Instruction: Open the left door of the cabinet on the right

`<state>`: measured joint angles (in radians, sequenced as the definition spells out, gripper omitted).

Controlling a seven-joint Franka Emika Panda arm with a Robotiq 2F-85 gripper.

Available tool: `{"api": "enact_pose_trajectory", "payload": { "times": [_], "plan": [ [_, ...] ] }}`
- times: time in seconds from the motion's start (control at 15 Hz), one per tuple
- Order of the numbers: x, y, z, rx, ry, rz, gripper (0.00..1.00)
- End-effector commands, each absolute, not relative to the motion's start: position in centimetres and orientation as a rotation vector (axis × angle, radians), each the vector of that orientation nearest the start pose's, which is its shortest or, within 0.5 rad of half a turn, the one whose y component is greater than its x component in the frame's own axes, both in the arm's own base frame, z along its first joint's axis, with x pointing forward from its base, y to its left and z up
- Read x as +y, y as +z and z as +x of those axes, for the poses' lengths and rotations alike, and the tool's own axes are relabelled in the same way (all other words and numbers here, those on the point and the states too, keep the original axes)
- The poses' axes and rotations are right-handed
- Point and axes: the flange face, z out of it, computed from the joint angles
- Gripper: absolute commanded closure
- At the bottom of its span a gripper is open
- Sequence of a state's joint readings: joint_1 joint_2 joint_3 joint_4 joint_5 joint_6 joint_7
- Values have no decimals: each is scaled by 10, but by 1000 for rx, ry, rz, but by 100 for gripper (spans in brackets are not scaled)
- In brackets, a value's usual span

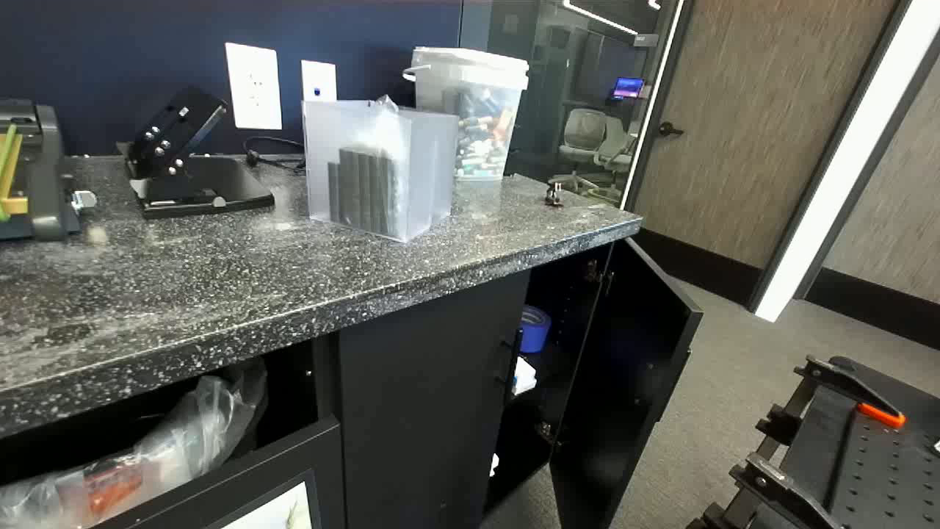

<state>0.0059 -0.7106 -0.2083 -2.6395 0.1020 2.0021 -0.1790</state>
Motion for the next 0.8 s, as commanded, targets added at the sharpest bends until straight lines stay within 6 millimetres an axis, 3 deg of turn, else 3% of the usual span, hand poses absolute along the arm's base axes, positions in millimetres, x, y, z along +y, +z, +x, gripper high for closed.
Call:
{"api": "enact_pose_trajectory", "payload": {
  "times": [0.0, 0.33, 0.47, 0.53, 0.73],
  "plan": [
    [-64, 466, 336, 26, -141, -2922, 0],
    [-64, 466, 336, 26, -142, -2922, 0],
    [-33, 443, 365, 38, -97, -2915, 0],
    [-7, 428, 377, 32, -68, -2930, 0],
    [48, 391, 398, 24, 6, -2989, 0]
  ]
}}
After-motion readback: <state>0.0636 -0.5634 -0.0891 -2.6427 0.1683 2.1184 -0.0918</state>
